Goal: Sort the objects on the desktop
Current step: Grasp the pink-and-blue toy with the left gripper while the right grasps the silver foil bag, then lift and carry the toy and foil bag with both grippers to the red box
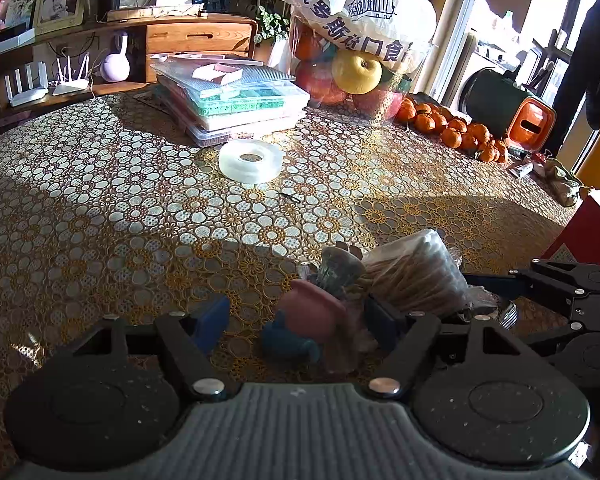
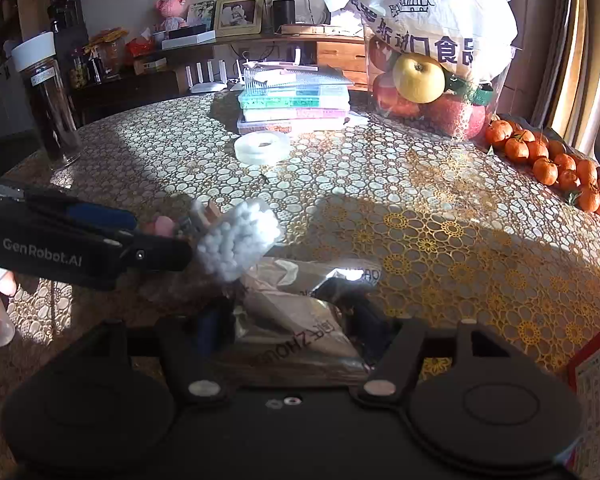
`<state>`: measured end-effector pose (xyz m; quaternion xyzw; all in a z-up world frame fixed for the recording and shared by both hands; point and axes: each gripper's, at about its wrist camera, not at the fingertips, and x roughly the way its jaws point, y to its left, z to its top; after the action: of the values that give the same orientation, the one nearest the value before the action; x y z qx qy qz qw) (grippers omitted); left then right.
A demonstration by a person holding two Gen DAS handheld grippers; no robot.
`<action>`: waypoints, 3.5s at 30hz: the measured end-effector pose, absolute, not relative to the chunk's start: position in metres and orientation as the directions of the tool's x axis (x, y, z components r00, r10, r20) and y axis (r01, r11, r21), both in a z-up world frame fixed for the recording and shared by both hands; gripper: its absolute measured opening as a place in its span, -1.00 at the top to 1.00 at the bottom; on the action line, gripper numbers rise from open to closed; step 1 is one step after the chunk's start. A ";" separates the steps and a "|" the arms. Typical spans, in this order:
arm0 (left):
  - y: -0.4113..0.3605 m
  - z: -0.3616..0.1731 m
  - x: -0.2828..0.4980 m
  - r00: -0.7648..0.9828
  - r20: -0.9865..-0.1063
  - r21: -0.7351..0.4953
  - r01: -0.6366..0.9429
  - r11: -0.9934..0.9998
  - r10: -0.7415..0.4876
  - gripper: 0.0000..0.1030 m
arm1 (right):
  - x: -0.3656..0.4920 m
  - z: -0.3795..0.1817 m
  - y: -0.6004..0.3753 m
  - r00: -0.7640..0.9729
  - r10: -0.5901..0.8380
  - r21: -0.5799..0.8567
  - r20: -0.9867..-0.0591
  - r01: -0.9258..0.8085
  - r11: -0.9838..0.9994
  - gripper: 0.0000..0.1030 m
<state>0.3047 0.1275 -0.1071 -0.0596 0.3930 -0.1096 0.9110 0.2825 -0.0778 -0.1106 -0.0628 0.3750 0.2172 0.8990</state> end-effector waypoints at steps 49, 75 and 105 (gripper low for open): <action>0.090 -0.038 0.208 0.675 -0.697 -0.186 0.155 0.970 -0.241 0.38 | 0.190 -0.037 -0.119 0.682 0.342 0.049 -0.647 -0.410 0.911 -0.10; 0.004 0.022 0.103 0.668 -0.682 -0.165 0.256 0.952 -0.298 0.38 | 0.082 0.013 -0.201 0.724 0.289 0.067 -0.627 -0.319 0.945 -0.10; -0.149 0.049 0.135 0.613 -0.663 -0.140 0.461 0.876 -0.429 0.38 | 0.086 0.034 -0.331 0.786 0.129 0.020 -0.604 -0.147 0.989 -0.10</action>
<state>0.1350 -0.1487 0.0493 0.0221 0.3633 -0.2477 0.8979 0.0857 -0.3311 0.0338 -0.0141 0.3185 0.0728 0.9450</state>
